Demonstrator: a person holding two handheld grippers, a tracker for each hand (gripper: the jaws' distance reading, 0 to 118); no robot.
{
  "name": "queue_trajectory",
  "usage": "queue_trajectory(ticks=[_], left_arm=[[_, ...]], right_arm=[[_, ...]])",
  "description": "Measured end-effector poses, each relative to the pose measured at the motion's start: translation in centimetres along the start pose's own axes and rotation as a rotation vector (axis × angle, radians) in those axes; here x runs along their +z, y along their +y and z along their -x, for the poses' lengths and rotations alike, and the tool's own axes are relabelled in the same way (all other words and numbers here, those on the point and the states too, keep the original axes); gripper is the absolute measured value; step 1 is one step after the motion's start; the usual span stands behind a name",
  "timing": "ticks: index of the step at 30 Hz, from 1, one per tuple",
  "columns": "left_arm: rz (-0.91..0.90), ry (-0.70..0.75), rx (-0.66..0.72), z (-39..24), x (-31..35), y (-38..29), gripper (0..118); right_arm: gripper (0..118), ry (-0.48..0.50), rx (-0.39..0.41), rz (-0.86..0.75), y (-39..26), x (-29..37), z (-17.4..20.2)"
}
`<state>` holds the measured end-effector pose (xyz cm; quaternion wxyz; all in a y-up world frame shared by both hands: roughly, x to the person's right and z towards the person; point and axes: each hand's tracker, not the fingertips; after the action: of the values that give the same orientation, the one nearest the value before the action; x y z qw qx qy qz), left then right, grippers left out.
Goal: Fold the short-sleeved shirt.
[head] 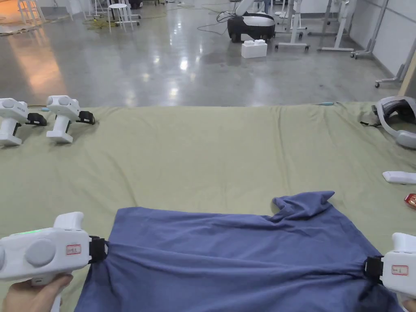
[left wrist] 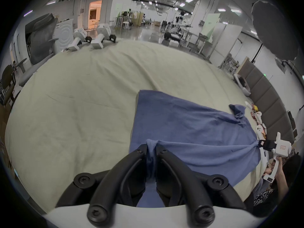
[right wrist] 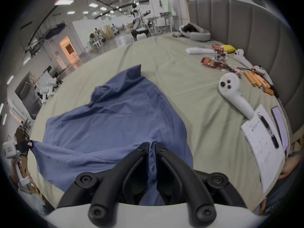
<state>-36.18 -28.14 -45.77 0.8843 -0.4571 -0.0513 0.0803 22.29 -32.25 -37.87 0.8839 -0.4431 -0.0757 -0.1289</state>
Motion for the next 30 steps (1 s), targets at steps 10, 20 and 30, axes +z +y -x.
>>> queue_trajectory(ticks=[10, 20, 30], left_arm=[[-0.289, 0.035, -0.041, 2.0, 6.5, -2.7, 95], [-0.814, 0.041, -0.266, -5.1, 30.2, -12.6, 93], [-0.831, 0.024, -0.350, -9.3, 35.1, -18.7, 1]], right_arm=[[95, 0.037, 0.007, -0.154, -1.4, 6.2, -0.9], [85, 0.121, 0.175, -0.619, -10.5, 28.1, 2.8], [5, 0.015, 0.345, -0.776, -15.2, 35.0, 9.0]])
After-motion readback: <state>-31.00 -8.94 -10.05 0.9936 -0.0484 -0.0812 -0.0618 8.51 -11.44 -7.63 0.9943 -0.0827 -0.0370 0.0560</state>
